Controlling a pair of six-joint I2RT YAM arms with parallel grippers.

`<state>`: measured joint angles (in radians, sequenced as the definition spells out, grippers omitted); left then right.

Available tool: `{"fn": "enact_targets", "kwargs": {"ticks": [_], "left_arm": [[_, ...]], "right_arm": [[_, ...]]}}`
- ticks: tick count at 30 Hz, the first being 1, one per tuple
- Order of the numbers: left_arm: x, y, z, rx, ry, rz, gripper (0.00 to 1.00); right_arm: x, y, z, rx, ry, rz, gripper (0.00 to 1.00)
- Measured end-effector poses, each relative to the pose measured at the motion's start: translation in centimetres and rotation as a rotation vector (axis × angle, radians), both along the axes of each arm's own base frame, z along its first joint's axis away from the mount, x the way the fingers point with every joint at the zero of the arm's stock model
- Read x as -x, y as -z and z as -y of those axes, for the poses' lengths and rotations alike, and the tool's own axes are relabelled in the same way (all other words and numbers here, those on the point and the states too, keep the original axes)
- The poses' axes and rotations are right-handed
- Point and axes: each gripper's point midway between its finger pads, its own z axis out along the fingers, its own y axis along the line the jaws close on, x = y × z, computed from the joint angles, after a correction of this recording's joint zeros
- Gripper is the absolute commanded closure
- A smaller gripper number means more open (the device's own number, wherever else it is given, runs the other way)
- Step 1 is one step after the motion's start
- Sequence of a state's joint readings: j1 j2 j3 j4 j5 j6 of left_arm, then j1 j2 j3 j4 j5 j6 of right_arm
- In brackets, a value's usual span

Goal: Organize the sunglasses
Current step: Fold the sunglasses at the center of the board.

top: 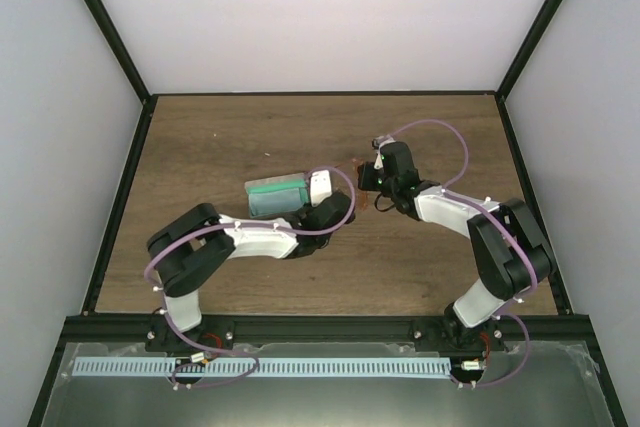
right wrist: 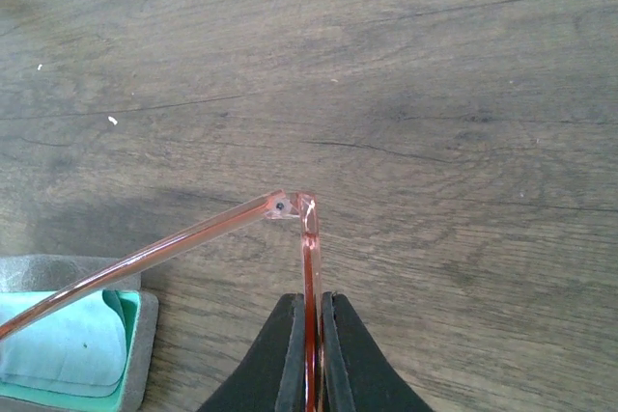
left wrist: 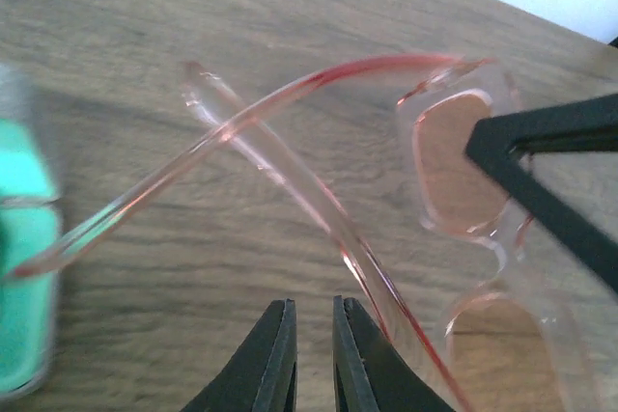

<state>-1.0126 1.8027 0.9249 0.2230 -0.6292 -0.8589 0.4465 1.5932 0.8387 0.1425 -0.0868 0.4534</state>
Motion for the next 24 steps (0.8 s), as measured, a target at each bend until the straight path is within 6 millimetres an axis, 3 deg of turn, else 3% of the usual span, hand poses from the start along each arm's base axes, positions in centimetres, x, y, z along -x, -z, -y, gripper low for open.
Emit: {"fn": "enact_targets", "kwargs": {"ticks": [5, 11, 24], "left_arm": [[-1.8, -0.5, 2.1, 0.013, 0.004, 0.018, 0.86], [-3.0, -0.5, 2.6, 0.022, 0.020, 0.017, 0.86], [-3.4, -0.3, 4.8, 0.163, 0.176, -0.031, 0.84]], "right_arm": [[0.6, 0.7, -0.3, -0.002, -0.017, -0.009, 0.99], [2.3, 1.6, -0.9, -0.011, -0.064, -0.035, 0.99], [3.0, -1.2, -0.3, -0.029, -0.054, 0.037, 0.99]]}}
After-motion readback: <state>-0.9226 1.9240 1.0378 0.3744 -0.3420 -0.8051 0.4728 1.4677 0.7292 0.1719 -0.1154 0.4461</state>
